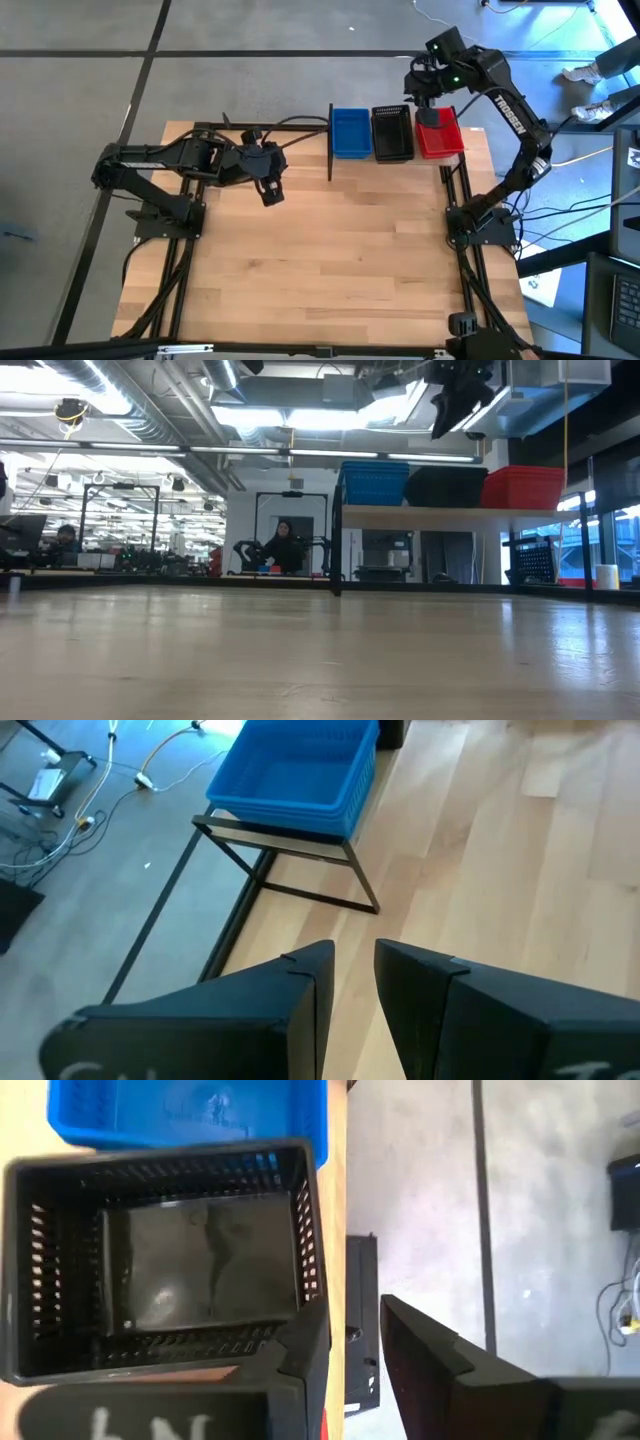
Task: Stack baskets on shelf by color
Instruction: Stack the black bin on the black bin on the shelf
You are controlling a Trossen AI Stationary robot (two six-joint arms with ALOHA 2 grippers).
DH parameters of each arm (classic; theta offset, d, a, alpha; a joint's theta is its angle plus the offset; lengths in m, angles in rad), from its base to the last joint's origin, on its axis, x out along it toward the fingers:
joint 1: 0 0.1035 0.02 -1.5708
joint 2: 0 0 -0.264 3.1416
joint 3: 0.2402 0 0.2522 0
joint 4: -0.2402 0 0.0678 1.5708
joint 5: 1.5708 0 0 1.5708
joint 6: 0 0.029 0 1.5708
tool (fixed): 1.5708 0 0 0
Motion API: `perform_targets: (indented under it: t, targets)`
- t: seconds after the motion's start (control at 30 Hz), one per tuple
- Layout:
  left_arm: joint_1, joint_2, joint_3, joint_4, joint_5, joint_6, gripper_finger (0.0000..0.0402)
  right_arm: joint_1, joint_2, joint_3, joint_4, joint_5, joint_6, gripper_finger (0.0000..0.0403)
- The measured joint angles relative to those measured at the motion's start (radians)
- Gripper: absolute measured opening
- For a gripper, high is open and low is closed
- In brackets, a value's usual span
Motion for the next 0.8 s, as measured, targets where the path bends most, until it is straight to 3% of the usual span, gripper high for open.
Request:
perform_targets:
  t: [0.23, 0.43, 0.8]
  targets:
    - [0.000, 0.000, 0.000, 0.000, 0.000, 0.000, 0.0069, 0.006, -0.012, 0.001, 0.039, -0.206, 0.170, 0.0085]
    - [0.004, 0.000, 0.000, 0.000, 0.000, -0.001, 0.0069, 0.032, 0.014, 0.001, 0.060, -0.134, 0.234, 0.0010]
    - [0.044, 0.000, 0.000, 0.000, -0.002, -0.022, 0.0069, 0.035, 0.017, -0.034, 0.069, -0.149, 0.260, 0.0001]
